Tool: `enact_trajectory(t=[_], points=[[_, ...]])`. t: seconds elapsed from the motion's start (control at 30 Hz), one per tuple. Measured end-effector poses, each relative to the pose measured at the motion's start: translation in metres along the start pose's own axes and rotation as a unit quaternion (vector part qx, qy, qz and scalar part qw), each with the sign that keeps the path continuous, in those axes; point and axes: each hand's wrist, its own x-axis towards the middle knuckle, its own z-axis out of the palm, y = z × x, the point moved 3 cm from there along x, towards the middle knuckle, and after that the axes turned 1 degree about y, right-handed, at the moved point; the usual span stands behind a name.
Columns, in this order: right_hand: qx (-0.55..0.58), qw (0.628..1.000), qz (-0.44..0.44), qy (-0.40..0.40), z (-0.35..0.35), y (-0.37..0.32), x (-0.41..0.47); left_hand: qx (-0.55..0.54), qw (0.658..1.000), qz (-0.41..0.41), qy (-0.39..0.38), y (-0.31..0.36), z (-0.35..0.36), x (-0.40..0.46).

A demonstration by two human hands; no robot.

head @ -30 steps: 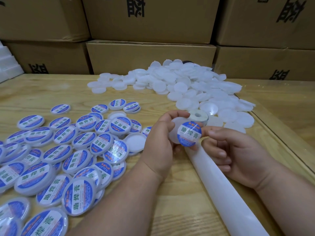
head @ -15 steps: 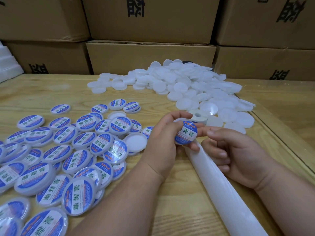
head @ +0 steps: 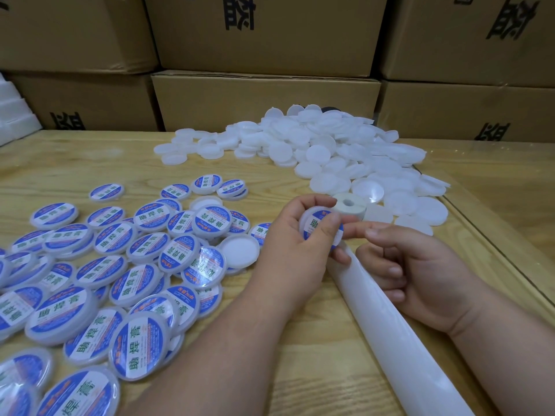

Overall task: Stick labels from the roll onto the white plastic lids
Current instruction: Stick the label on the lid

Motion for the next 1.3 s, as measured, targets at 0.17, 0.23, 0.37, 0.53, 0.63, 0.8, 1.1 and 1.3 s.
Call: enact_trajectory(t=[0.17, 0.23, 0.37, 0.53, 0.63, 0.8, 1.1, 1.3], points=[[-0.008, 1.000, -0.005, -0.007, 0.001, -0.001, -0.001, -0.004, 0.999, 0.009, 0.033, 0.000, -0.002, 0.000], [-0.020, 1.000, -0.009, -0.018, 0.002, -0.001, -0.002, -0.014, 0.999, 0.010, 0.046, 0.001, -0.002, 0.001], [-0.034, 0.999, -0.018, -0.026, 0.001, -0.001, 0.000, -0.008, 0.997, 0.017, 0.070, 0.002, -0.002, -0.001], [-0.011, 0.989, -0.127, 0.082, -0.013, -0.004, 0.004, -0.006, 0.994, 0.012, 0.104, 0.002, -0.007, 0.001], [-0.121, 0.925, -0.202, 0.297, -0.034, -0.012, -0.001, -0.020, 0.992, 0.000, 0.126, 0.002, -0.011, 0.002], [-0.316, 0.825, -0.165, 0.439, -0.058, -0.015, -0.003, -0.016, 0.985, -0.049, 0.166, 0.004, -0.016, 0.002], [-0.511, 0.761, -0.012, 0.399, -0.051, -0.011, -0.001, -0.184, 0.957, -0.077, 0.212, 0.001, -0.023, 0.007], [-0.533, 0.748, -0.016, 0.395, -0.050, -0.010, 0.000, -0.187, 0.954, -0.047, 0.229, 0.001, -0.023, 0.007]])
